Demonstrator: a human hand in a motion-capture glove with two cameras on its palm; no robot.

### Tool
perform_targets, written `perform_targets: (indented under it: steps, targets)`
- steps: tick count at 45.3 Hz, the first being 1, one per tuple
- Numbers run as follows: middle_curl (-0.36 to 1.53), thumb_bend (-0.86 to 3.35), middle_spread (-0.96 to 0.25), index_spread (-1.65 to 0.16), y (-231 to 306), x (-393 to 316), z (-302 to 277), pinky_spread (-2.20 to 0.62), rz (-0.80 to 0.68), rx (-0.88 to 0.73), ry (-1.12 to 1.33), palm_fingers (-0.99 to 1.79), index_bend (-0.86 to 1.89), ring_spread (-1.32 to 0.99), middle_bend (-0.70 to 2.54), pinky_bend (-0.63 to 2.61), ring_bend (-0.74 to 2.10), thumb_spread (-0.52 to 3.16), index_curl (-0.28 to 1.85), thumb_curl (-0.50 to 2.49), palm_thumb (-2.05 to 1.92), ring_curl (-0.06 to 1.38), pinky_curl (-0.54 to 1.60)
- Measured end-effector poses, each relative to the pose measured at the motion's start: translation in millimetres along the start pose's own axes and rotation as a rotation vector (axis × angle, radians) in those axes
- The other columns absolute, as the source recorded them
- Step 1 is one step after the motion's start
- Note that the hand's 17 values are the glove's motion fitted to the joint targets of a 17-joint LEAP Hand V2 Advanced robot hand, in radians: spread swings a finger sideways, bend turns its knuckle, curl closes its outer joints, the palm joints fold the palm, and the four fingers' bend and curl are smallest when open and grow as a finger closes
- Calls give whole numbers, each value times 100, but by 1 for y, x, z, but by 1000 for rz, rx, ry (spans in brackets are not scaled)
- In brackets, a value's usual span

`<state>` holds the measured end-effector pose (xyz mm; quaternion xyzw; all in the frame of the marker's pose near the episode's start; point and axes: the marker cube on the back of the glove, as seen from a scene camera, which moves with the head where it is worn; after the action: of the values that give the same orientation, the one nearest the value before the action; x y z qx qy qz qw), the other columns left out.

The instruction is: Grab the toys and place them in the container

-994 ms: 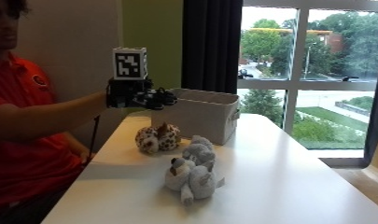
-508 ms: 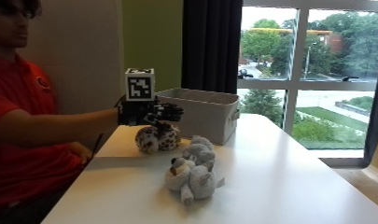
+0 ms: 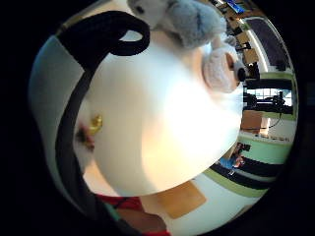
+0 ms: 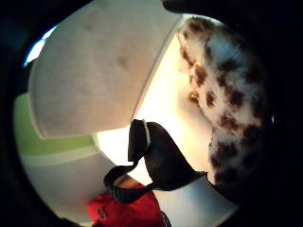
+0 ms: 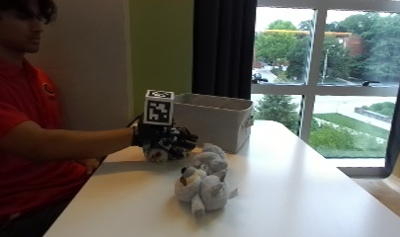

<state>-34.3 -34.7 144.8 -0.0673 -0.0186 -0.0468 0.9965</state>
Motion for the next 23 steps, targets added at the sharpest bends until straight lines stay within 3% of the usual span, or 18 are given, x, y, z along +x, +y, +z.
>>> perform_targets:
  steps: [11, 19, 23]
  targets:
    - [21, 0, -10, -41, 1, 1, 10, -3, -23, -51, 44, 10, 15, -18, 13, 105, 42, 117, 21, 23, 4, 29, 39]
    - [21, 3, -12, -43, 5, -5, 12, -10, -6, -49, 133, 11, 15, -23, 15, 110, 59, 123, 21, 27, 14, 34, 40]
    - [17, 6, -13, -44, 5, -3, 13, -25, 21, -24, 125, 32, 7, -27, 10, 129, 80, 127, 17, 30, 21, 38, 42]
